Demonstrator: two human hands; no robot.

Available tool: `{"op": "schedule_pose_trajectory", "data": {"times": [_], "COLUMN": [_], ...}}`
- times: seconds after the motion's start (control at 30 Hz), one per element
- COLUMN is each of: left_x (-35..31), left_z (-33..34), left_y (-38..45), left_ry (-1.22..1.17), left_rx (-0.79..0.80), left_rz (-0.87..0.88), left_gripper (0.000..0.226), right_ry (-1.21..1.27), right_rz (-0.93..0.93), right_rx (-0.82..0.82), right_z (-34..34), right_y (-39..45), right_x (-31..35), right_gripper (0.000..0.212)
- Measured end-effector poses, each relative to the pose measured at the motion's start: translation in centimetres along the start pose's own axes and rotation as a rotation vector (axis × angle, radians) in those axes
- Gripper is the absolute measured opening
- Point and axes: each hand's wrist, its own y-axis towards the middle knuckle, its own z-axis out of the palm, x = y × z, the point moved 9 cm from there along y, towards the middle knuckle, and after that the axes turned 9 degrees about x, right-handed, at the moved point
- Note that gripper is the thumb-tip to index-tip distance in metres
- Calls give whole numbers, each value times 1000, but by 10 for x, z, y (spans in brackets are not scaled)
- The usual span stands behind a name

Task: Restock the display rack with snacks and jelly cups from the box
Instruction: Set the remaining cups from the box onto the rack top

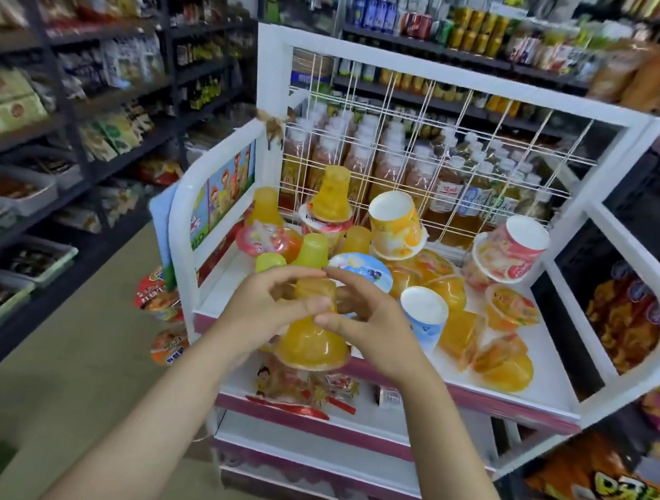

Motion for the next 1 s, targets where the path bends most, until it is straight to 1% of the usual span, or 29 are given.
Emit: {"op": "schedule_pose_trajectory", "data": {"times": [0.1,0.13,0.17,0.2,0.23,0.3,0.33,0.4,0.47,0.53,0.63,0.77,0.87,1.0], "left_x": [-1,-1,-2,-3,0,13,22,40,46,46,45,45,49,52], "left_z": [-15,-22,-32,-44,-57,-77,-80,-75,-74,-80,-87,-94,-96,-90], "left_y": [-3,-3,-1,1,5,17,24,40,47,46,39,31,23,19], "left_ry": [-39,-73,-74,-34,52,251,326,435,513,572,622,704,706,705], "left_rx": [16,15,-6,-55,-125,-234,-234,-163,-136,-178,-189,-193,-229,-209], "left_rz": [9,19,40,65,81,67,43,9,26,55,88,175,190,226], "left_gripper": [60,56,46,37,34,39,46,58,55,47,41,42,44,40], "right_ry": [-47,-75,-105,-148,-201,-326,-383,-444,-457,-464,-490,-552,-578,-557], "right_rz": [5,10,21,41,68,111,125,148,156,167,195,216,224,156], "right_rx": [-15,-36,-69,-113,-158,-221,-243,-287,-325,-329,-301,-266,-295,-308], "right_z": [6,6,5,2,0,0,2,5,9,13,19,29,28,36], "right_y": [6,9,11,14,17,24,28,33,37,42,52,55,52,57], "right_x": [3,5,6,5,3,-3,-6,-10,-13,-17,-24,-32,-37,-33], "right_gripper": [58,56,53,51,51,54,57,61,63,64,63,60,60,56]}}
